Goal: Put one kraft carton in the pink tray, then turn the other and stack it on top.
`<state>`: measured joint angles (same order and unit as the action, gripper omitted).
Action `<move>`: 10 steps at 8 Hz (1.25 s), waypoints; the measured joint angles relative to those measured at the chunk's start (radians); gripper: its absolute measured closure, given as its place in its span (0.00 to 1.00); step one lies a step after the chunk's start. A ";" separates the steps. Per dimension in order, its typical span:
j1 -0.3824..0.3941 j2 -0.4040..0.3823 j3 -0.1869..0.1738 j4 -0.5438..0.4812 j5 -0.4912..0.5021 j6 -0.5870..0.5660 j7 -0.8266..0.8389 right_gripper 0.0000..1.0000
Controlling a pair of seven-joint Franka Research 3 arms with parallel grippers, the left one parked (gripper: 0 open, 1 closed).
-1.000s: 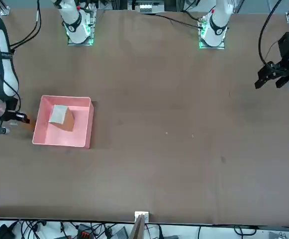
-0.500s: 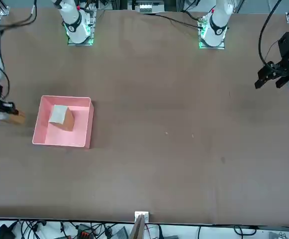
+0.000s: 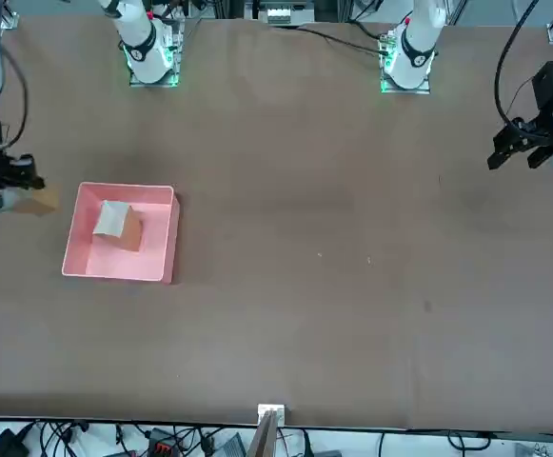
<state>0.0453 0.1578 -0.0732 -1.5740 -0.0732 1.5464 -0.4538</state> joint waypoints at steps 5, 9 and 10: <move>0.090 -0.048 0.001 -0.106 -0.010 0.038 -0.517 0.99; 0.099 -0.194 0.001 -0.421 -0.011 0.355 -0.816 0.99; 0.100 -0.217 0.001 -0.470 -0.011 0.410 -0.882 0.99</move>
<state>0.1450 -0.0595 -0.0724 -2.0442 -0.0843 1.9565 -1.3356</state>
